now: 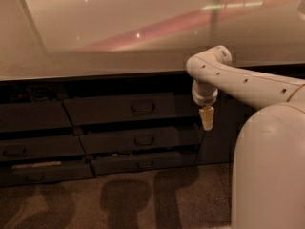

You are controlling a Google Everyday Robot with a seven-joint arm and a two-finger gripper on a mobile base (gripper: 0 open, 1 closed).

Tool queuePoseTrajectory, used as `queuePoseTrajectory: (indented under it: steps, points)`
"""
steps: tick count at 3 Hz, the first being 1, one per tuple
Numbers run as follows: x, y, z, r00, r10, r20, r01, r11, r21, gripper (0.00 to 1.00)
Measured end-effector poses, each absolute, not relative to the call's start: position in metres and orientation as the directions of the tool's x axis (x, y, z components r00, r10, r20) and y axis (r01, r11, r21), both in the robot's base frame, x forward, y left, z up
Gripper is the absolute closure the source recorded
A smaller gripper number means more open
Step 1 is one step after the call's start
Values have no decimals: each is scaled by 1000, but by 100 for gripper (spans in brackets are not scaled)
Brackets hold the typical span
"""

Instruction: Open top drawer

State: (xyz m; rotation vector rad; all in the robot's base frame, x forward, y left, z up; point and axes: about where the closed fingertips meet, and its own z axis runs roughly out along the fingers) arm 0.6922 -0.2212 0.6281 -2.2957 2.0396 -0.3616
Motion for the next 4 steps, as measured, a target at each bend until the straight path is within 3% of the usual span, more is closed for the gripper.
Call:
queuePoseTrajectory:
  steps: [1, 4]
  points:
    - [692, -221, 628, 103, -985, 141, -973, -129, -191, 18]
    - [692, -221, 628, 103, -985, 141, -973, -129, -191, 88]
